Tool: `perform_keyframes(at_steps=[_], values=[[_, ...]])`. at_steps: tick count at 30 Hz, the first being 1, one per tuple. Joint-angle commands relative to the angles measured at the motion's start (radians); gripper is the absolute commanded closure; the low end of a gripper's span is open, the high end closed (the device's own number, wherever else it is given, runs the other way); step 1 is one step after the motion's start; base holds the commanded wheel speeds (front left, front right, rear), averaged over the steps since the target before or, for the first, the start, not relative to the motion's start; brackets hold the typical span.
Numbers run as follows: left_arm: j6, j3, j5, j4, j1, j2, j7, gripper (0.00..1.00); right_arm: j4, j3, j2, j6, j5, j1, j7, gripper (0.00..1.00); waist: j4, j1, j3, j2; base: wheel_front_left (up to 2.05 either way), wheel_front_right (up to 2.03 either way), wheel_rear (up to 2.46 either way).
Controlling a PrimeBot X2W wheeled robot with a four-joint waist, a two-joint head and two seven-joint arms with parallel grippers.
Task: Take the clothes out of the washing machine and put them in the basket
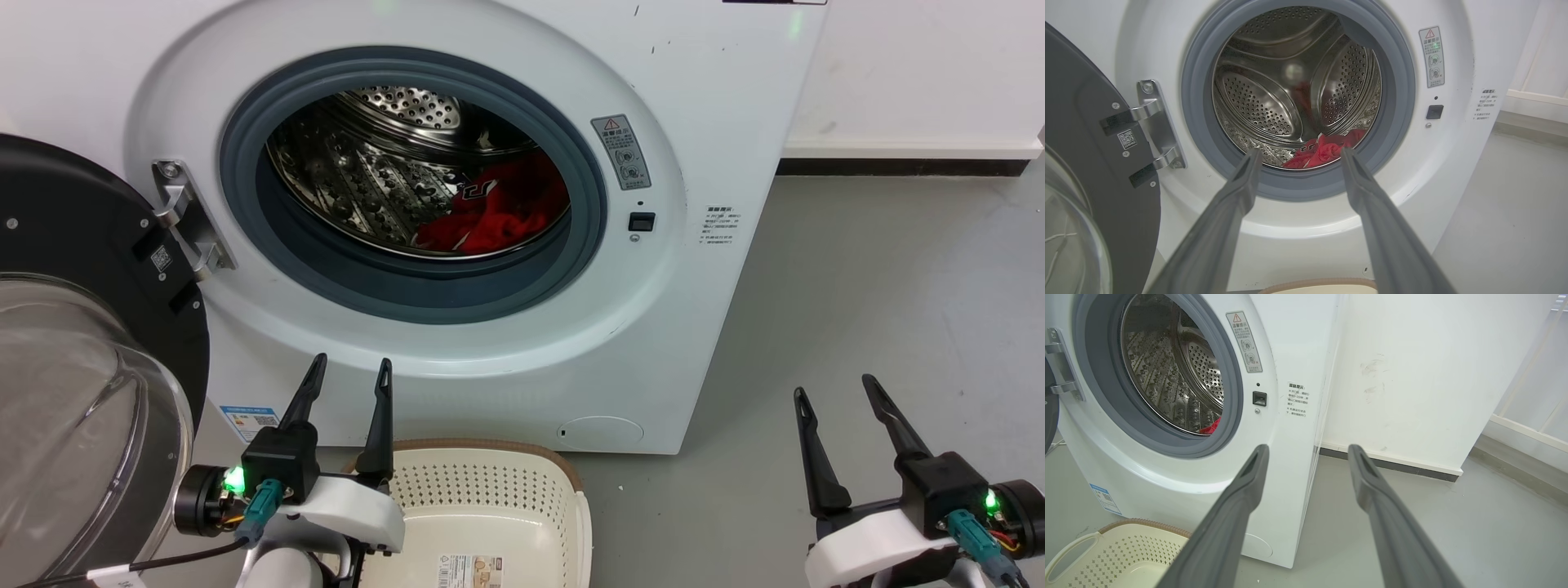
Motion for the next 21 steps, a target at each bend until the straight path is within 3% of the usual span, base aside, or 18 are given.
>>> perform_keyframes(at_steps=[1, 12, 21], values=[[-0.001, 0.004, 0.002, 0.001, -0.014, -0.004, -0.005, 0.0, 0.003, 0.001, 0.001, -0.001, 0.009, 0.013, 0.001, 0.0, 0.0, 0.0, 0.0, 0.0, 0.0, 0.0, 0.0], [-0.005, 0.012, 0.012, 0.021, -0.038, -0.008, -0.005, 0.0, -0.006, 0.011, 0.001, -0.001, 0.005, -0.007, -0.001, 0.0, -0.013, 0.0, 0.02, 0.0, 0.0, 0.0, 0.0], [-0.018, 0.044, -0.025, 0.151, -0.182, 0.002, -0.004, 0.0, -0.018, 0.034, 0.001, -0.001, 0.003, -0.059, -0.008, 0.0, -0.088, 0.0, 0.122, 0.0, 0.0, 0.0, 0.0]])
